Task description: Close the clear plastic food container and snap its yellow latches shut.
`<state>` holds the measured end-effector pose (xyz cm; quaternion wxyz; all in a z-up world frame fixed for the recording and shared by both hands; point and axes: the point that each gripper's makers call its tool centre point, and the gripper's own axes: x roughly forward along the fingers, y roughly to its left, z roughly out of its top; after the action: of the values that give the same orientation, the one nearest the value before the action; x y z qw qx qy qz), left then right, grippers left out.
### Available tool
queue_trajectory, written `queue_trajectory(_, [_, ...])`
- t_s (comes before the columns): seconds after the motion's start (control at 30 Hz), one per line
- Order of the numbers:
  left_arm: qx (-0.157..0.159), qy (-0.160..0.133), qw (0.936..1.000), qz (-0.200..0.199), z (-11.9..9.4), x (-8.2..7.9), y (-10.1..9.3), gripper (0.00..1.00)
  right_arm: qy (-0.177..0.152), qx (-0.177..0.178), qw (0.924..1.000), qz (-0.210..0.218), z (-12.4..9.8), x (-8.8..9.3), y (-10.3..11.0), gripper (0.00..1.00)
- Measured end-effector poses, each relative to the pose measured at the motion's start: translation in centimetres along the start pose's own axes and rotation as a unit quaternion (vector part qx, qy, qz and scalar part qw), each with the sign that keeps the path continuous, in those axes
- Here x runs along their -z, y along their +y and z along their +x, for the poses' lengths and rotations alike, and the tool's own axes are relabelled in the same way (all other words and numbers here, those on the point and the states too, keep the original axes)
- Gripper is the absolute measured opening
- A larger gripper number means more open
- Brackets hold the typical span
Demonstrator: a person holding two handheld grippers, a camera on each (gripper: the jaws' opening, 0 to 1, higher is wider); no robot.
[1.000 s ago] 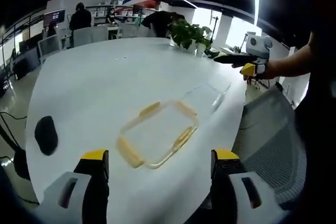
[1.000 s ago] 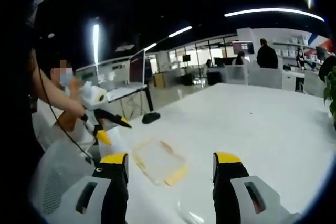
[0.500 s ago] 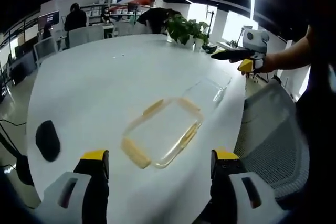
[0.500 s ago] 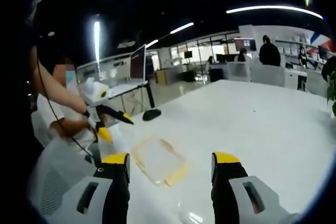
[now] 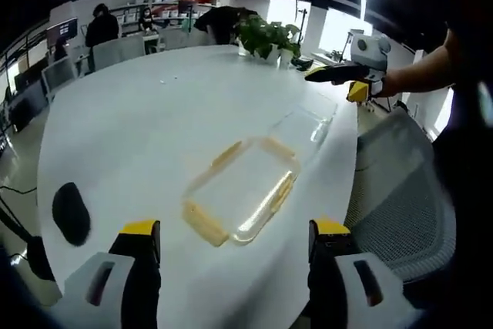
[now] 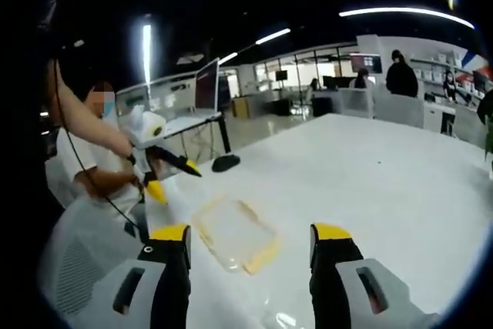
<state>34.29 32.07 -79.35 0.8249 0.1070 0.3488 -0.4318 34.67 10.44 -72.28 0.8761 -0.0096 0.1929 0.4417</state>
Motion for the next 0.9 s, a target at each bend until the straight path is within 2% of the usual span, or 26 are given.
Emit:
queue_trajectory(0.27, [0.011,0.016,0.9995,0.026,0.6,0.4,0.0,0.78,0.008,-0.003,0.9999,-0.013,0.3,-0.1,-0.1,0.60])
queue_trajectory(0.67, [0.027,0.034,0.9981,0.044,1.0,0.7,0.7,0.76,0.018,-0.011,0.9997,-0.014,1.4,0.1,-0.1,0.60])
queue_trajectory(0.9, [0.030,0.043,0.9970,0.057,1.2,0.8,1.2,0.76,0.036,-0.018,0.9989,-0.024,1.9,0.6,0.0,0.60])
